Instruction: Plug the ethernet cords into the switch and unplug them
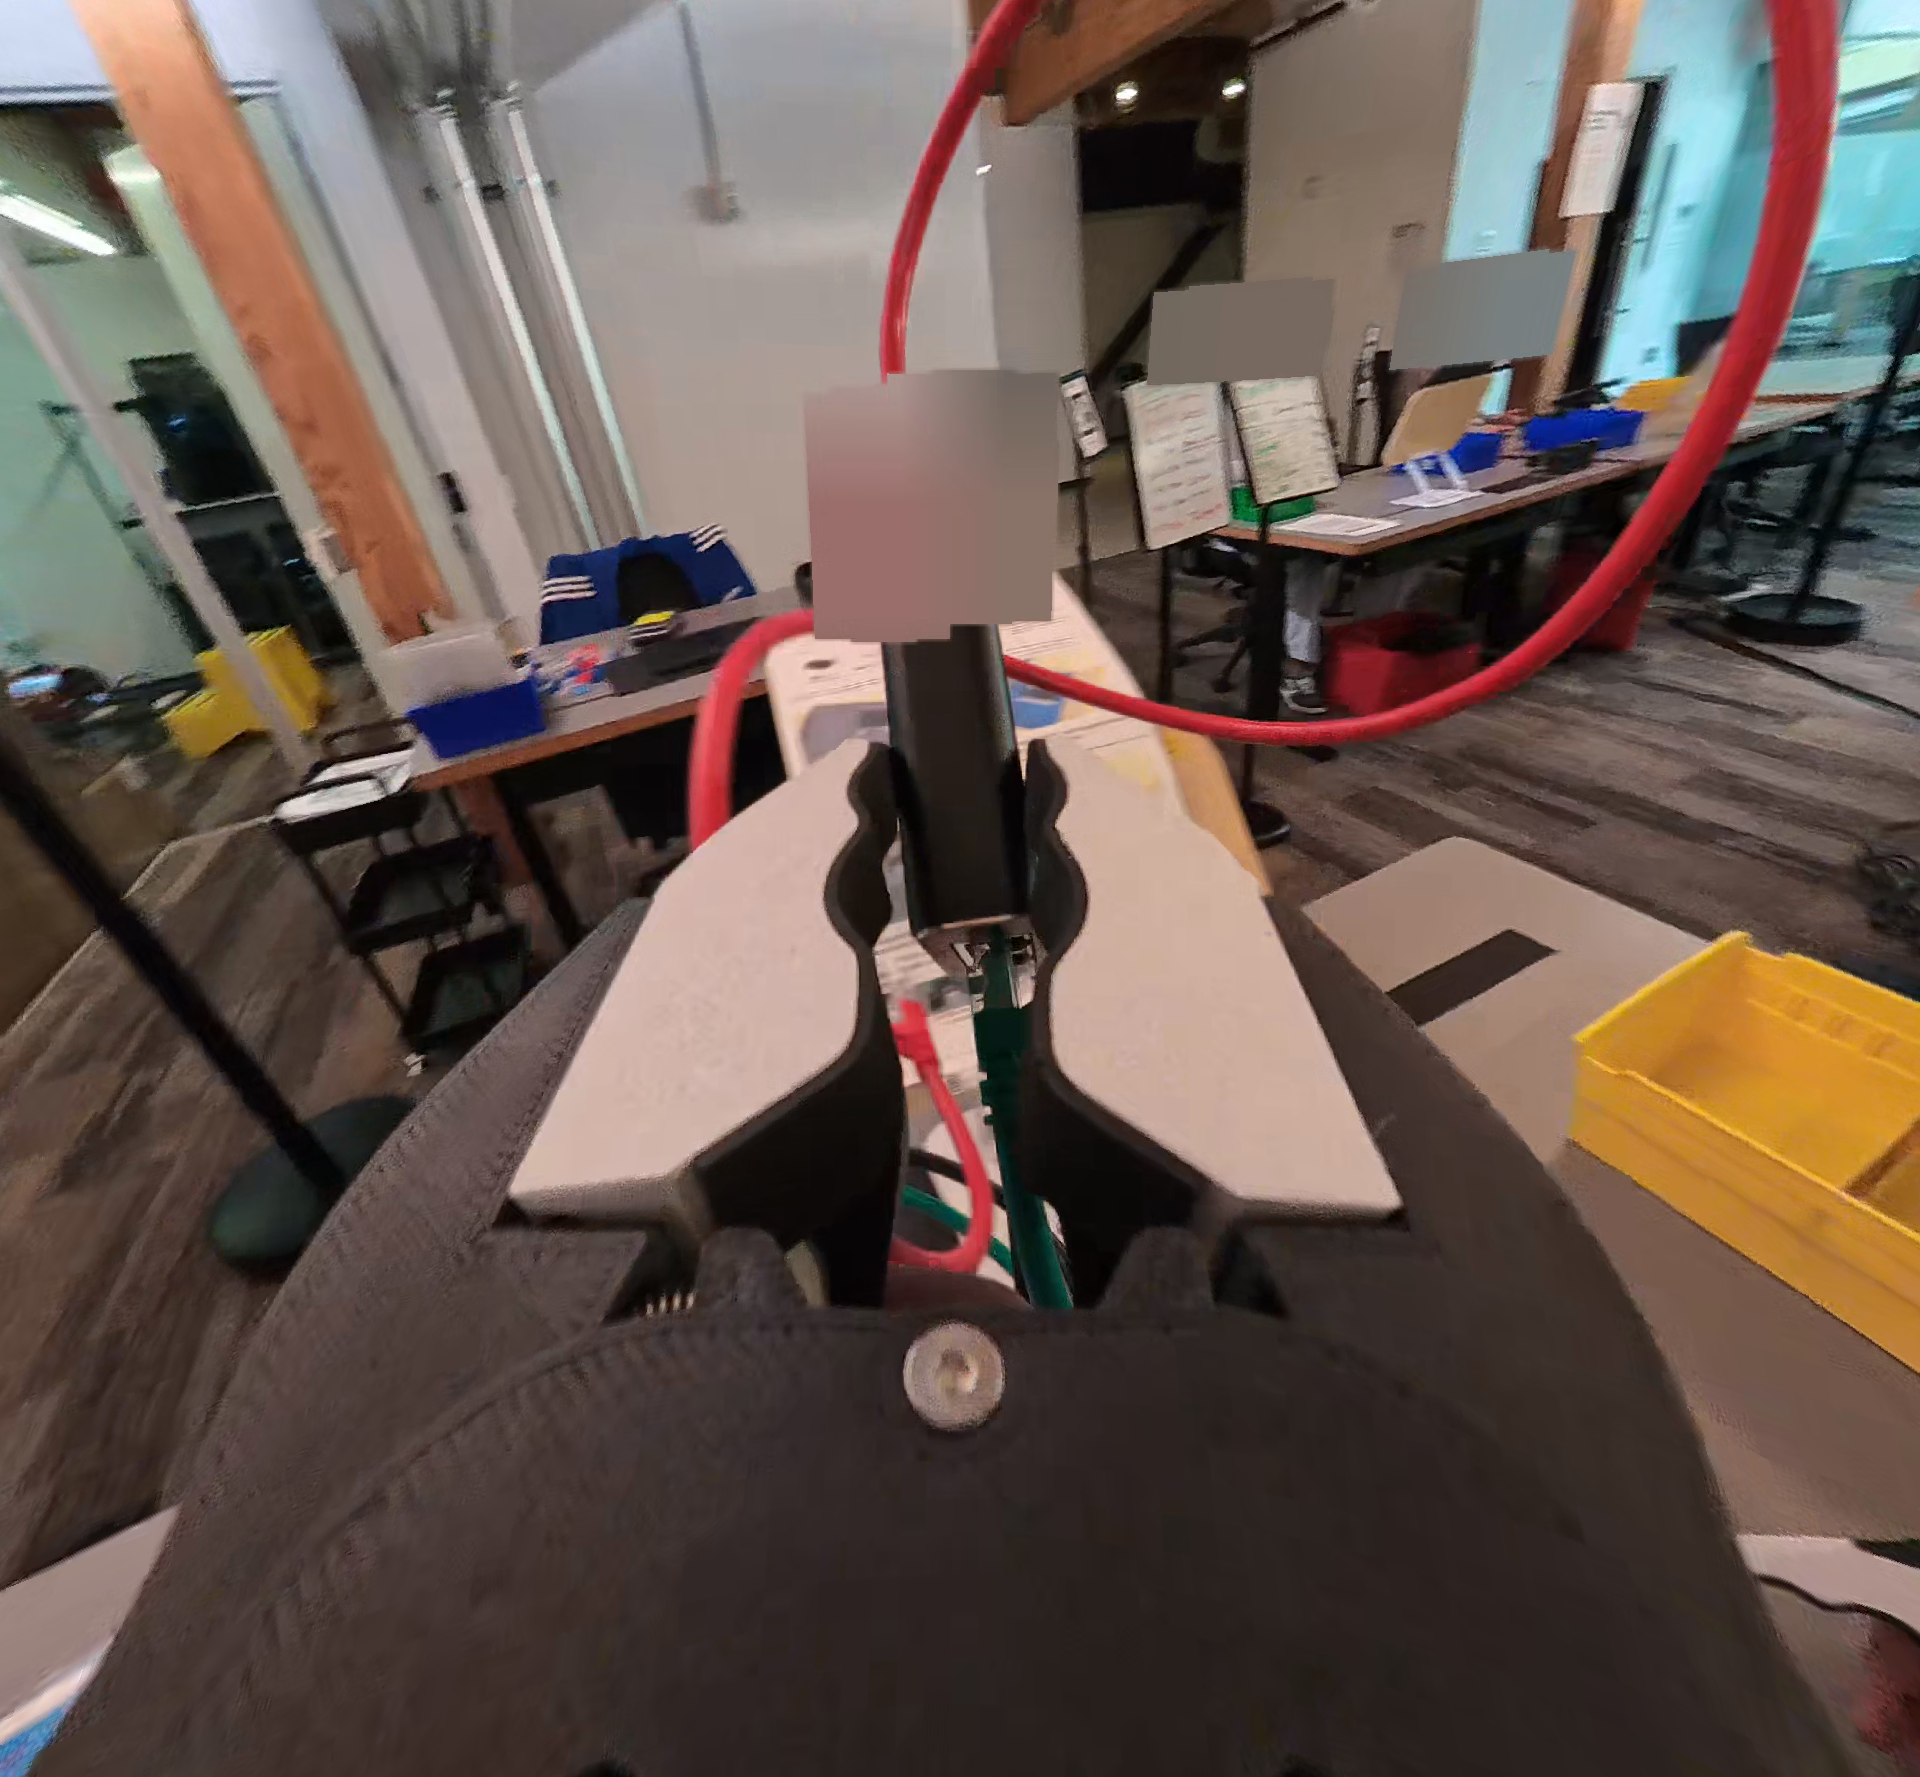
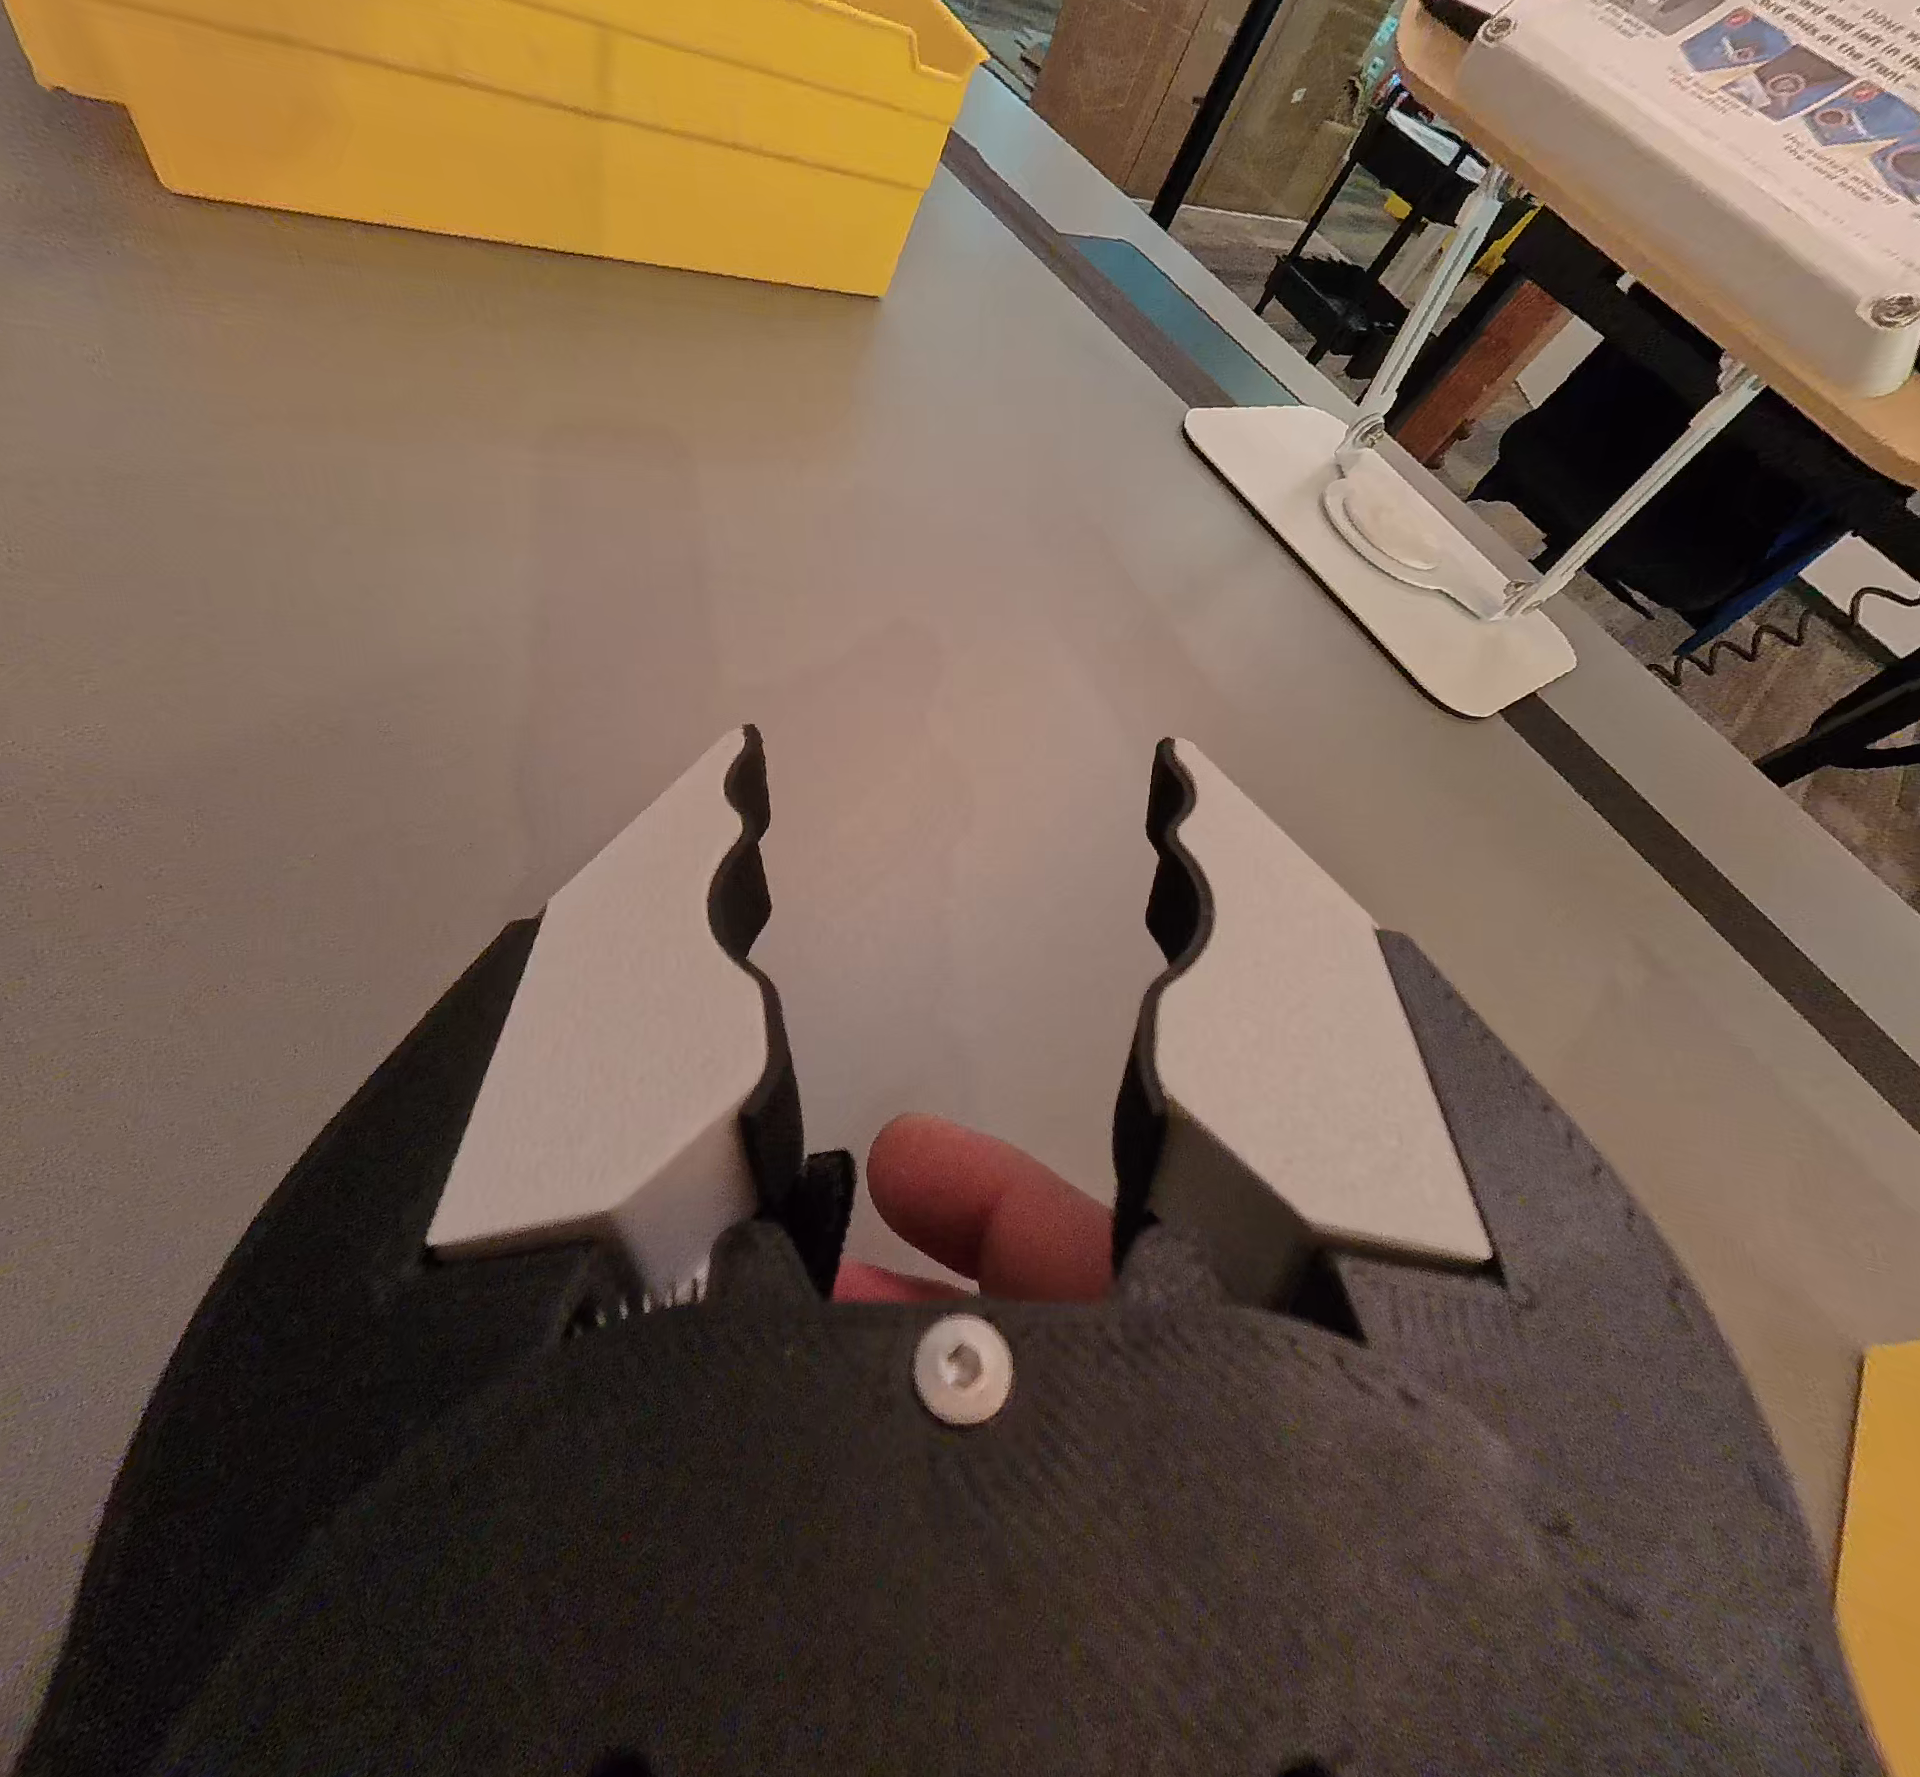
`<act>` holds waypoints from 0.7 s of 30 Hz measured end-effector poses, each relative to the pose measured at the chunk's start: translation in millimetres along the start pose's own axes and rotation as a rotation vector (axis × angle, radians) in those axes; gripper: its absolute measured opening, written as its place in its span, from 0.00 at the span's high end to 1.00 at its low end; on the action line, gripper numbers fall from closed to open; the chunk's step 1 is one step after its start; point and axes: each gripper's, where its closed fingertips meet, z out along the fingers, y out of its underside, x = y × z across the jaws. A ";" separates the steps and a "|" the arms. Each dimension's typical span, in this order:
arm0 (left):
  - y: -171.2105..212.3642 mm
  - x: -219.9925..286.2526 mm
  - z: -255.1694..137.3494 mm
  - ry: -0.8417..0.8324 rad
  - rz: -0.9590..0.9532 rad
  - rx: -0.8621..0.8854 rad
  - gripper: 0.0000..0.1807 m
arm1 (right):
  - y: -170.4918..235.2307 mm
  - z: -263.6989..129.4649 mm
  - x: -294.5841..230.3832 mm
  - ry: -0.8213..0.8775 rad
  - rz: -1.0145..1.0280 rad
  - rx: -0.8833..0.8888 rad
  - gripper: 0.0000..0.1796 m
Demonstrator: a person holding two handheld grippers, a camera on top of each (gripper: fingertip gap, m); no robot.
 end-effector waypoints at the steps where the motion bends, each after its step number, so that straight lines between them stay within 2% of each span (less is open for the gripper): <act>1: -1.2 16.3 4.0 0.032 0.000 0.004 0.87 | -0.6 -0.7 0.5 0.001 0.001 0.003 0.60; 5: 9.1 81.2 18.8 0.168 -0.028 0.011 0.87 | -2.8 -3.8 6.2 0.014 0.024 0.018 0.60; 8: 36.6 122.0 29.3 0.248 -0.074 -0.014 0.87 | -6.0 -7.5 15.5 0.034 0.076 0.044 0.60; 15: 144.0 187.9 43.3 0.371 -0.241 -0.158 0.87 | -17.4 -24.0 47.6 0.133 0.178 0.138 0.62; 21: 248.6 207.6 40.9 0.386 -0.367 -0.333 0.87 | -12.7 -23.4 50.7 0.128 0.214 0.127 0.62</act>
